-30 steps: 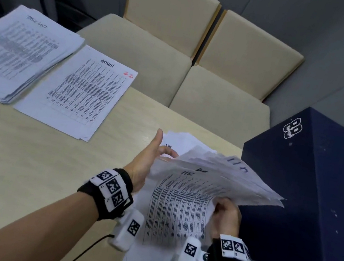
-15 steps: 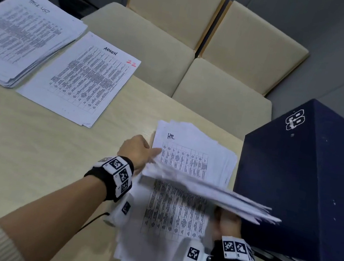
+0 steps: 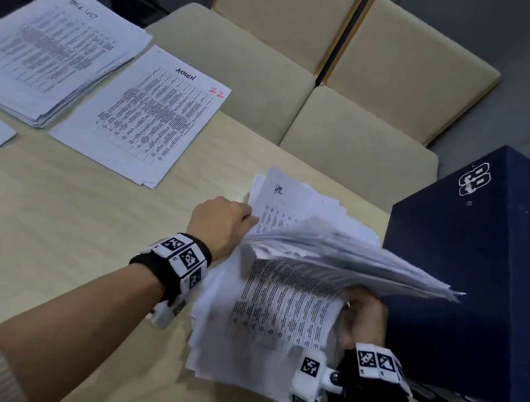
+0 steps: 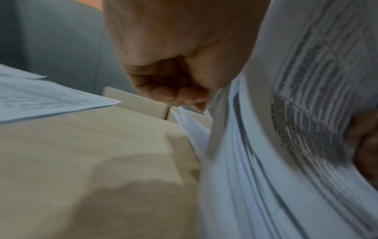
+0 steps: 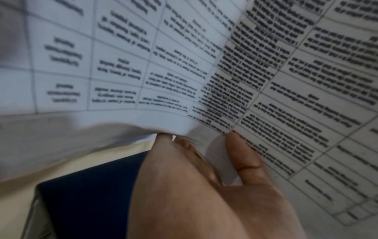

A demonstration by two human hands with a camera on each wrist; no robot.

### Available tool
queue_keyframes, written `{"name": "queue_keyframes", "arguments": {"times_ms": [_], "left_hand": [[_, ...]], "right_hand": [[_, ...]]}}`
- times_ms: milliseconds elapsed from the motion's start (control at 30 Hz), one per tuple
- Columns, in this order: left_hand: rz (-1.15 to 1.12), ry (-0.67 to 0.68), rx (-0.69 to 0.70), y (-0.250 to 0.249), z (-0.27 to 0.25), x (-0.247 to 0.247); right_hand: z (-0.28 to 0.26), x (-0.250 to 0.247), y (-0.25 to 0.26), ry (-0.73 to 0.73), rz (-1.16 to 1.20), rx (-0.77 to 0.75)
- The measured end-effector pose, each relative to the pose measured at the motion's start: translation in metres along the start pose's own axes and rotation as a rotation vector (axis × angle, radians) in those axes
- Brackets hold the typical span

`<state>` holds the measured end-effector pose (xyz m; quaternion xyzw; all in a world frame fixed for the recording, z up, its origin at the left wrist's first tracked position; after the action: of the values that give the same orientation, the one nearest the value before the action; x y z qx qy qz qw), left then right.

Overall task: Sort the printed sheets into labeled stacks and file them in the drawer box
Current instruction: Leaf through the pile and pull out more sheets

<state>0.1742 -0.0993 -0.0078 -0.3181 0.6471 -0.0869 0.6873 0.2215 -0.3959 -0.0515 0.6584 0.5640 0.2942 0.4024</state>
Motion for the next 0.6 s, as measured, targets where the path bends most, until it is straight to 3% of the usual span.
{"name": "queue_keyframes", "arguments": {"times_ms": [100, 200, 267, 333, 400, 467, 567, 600], "left_hand": [[-0.219, 0.002, 0.105, -0.004, -0.006, -0.002], [-0.787, 0.144, 0.087, -0.007, -0.013, 0.009], [-1.115, 0.243, -0.111, -0.007, -0.016, 0.019], [-1.293, 0.394, -0.370, -0.007, -0.021, 0.032], [-1.415, 0.478, -0.507, -0.013, -0.024, 0.037], [-1.331, 0.308, -0.496, -0.013, -0.017, 0.030], [-0.797, -0.069, -0.491, 0.008, -0.012, 0.016], [-0.644, -0.113, -0.533, 0.015, -0.013, 0.013]], "right_hand": [[-0.006, -0.002, 0.012, 0.013, -0.042, -0.045], [-0.002, -0.013, 0.008, -0.025, -0.060, -0.057], [-0.002, -0.019, -0.002, 0.002, -0.070, -0.046], [-0.006, -0.020, -0.006, 0.055, -0.075, -0.004], [-0.008, -0.019, -0.008, 0.078, -0.021, 0.008], [-0.003, -0.026, -0.010, 0.037, -0.037, -0.020], [0.008, -0.035, -0.012, 0.024, -0.109, -0.086], [0.005, -0.034, -0.008, 0.032, -0.118, -0.103]]}}
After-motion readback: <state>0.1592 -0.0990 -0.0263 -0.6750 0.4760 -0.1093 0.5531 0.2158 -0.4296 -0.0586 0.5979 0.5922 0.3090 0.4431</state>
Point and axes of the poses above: each hand's wrist, its own z-axis towards the middle knuckle, its own x-axis out of the palm, y = z × x, the point moved 6 cm from there along z, towards the middle knuckle, and after that the axes turned 9 degrees about -z, right-handed, at the moved point
